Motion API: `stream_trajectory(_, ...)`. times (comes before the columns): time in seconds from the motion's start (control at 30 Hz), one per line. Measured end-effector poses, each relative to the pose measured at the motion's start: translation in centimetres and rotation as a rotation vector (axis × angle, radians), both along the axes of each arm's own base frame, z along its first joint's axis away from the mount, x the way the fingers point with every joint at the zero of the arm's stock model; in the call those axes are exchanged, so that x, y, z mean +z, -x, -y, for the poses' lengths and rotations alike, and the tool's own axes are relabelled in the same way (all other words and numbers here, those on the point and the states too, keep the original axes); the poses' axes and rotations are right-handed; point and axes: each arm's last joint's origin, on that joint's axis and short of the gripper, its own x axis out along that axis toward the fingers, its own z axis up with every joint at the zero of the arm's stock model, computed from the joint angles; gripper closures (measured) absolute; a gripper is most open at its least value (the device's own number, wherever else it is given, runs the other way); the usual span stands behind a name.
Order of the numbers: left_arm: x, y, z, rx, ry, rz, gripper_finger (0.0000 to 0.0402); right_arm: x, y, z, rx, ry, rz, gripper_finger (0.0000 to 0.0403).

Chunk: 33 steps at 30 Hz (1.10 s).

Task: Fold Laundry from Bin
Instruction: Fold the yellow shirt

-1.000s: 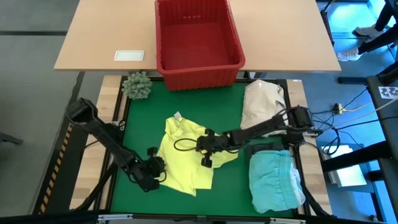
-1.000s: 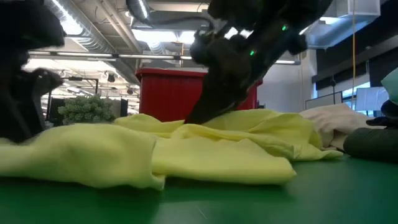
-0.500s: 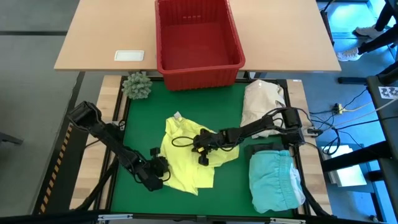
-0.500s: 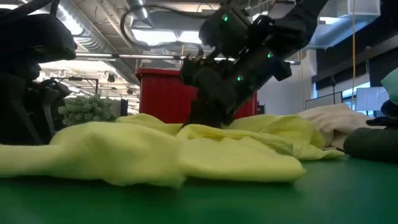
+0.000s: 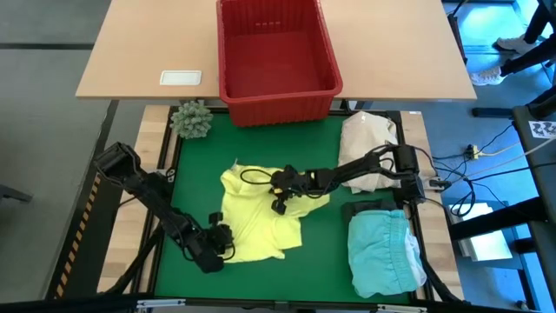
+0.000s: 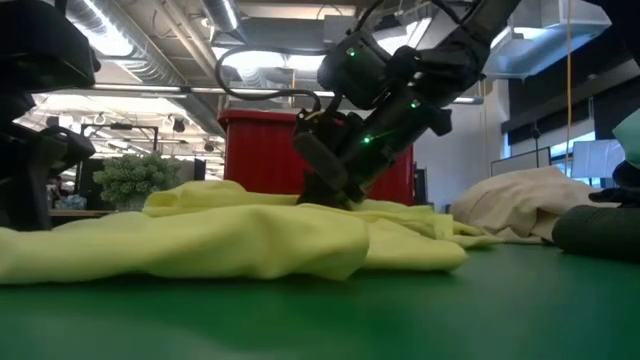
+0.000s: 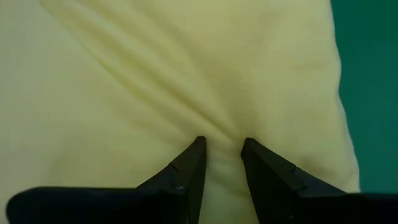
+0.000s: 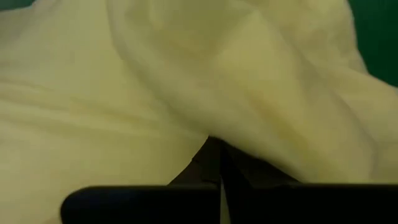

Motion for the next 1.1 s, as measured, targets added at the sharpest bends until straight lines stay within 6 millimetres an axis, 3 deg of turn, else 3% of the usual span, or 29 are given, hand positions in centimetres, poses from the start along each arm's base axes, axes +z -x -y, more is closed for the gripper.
stream_trajectory(0.33,0.0,0.2,0.4,-0.037,0.047,-0.027,0.0296,1.7,-1.1,1.3,-0.037,0.014,0.057,0.04)
stream_trajectory(0.67,0.3,1.0,2.3,-0.157,0.142,-0.009,0.0296,3.0,-1.5,5.6,-0.157,0.041,0.005,0.04)
stream_trajectory(0.8,0.3,1.2,2.6,-0.171,0.149,-0.006,0.0296,3.3,-1.5,6.4,-0.145,0.019,-0.049,0.04)
stream_trajectory(0.9,0.3,1.2,2.6,-0.166,0.144,0.0,0.0296,4.6,-2.1,5.8,0.012,-0.012,-0.013,0.04)
stream_trajectory(1.1,0.3,1.1,2.5,-0.151,0.123,0.022,0.0296,8.0,-4.6,-0.2,0.389,-0.016,0.133,0.0401)
